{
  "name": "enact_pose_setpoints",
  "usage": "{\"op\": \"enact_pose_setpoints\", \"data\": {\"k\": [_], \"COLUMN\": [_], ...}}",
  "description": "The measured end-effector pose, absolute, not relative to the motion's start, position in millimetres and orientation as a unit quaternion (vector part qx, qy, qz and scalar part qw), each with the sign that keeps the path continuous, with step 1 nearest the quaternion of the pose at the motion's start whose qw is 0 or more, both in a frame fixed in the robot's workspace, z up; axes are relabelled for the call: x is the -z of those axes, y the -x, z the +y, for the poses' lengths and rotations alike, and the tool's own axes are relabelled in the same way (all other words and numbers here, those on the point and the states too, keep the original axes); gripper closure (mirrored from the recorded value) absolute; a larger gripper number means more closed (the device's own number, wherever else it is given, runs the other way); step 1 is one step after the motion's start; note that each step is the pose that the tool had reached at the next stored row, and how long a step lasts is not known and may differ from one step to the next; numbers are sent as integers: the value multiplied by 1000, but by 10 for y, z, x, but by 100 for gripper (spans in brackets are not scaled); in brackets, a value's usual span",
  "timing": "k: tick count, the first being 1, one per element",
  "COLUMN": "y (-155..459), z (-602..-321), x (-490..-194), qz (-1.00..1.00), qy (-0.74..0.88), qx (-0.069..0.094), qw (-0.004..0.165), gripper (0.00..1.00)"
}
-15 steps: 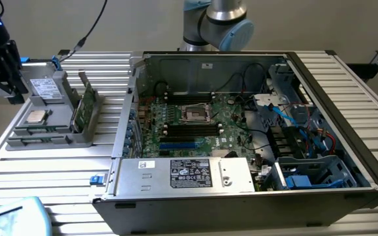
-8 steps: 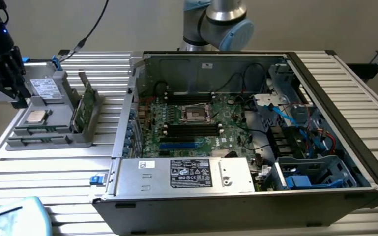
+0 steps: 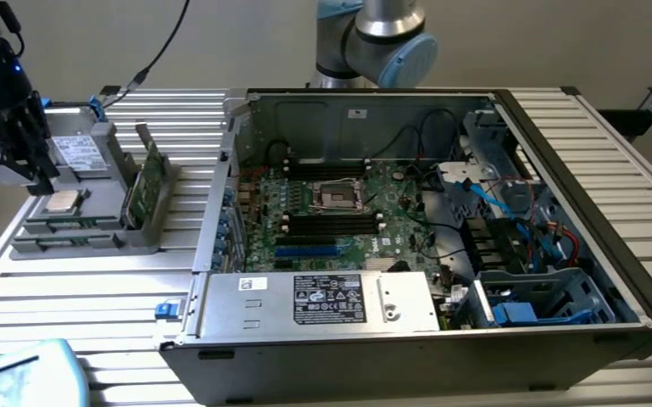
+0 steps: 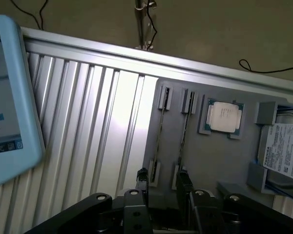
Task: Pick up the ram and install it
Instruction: 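Pick up the ram and move it above insertion slot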
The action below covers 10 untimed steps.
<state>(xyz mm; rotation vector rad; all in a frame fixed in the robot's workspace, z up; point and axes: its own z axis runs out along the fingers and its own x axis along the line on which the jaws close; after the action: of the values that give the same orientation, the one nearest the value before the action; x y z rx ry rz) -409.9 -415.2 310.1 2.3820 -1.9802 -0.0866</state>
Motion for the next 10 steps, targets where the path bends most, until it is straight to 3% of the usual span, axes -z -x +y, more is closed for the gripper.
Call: {"op": "enact_pose_setpoints", "data": {"k": [10], "y": [4099], "z": [-4152], "x": [-2920], "qz": [-645], "qy": [-764], "qx": [28], "qw": [21], "gripper": [63]}}
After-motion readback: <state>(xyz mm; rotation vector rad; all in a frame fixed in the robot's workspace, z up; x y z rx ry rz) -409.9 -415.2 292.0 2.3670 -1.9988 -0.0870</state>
